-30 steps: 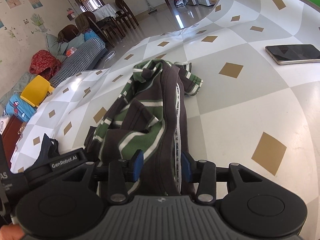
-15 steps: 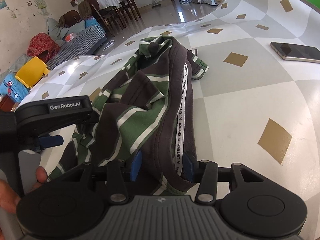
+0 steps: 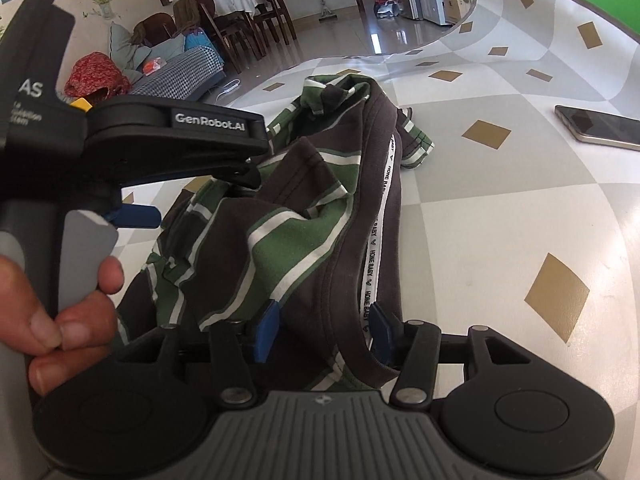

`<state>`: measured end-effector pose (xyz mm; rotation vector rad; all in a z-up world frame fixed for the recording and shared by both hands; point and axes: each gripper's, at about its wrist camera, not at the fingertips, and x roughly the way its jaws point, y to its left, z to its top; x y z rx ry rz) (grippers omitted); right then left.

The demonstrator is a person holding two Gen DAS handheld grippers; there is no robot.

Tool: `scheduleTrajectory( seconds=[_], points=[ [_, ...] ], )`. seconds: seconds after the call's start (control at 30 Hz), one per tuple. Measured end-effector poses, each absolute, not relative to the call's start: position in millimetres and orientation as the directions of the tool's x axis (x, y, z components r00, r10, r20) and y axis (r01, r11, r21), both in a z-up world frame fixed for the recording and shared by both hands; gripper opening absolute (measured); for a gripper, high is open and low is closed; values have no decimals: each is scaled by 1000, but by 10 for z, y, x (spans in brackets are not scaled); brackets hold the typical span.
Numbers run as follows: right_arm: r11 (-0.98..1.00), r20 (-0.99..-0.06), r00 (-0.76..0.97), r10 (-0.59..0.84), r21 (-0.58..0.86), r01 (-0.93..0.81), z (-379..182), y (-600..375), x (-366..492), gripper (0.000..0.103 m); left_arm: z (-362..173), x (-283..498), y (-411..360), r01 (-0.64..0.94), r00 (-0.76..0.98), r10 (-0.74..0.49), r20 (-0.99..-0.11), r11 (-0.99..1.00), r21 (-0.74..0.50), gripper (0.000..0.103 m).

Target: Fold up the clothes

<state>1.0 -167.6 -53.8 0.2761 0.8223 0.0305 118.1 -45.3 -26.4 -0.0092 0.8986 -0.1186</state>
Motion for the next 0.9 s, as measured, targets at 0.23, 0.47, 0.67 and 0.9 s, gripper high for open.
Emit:
scheduleTrajectory(
  seconds=[0.23,0.47,0.67,0.9],
  points=[
    [976,-715,692,102,205,68,-561,-1634,23,49,-334,1320,-530,114,621,-98,-777,993,-34,93],
    [994,-703,711,9,87,73,-580,-1583,40,19,-378,1371,-456,72,635,-86,-768,996,-53,85],
    [985,-695,718,-25,107,138,-580,-1704,78,10,-376,1417,-357,23,647,-61,-760,998,-60,84],
    [959,-699,706,-115,108,262,-581,-2000,154,9,-387,1459,-219,-58,655,30,-755,998,-11,84]
  ],
)
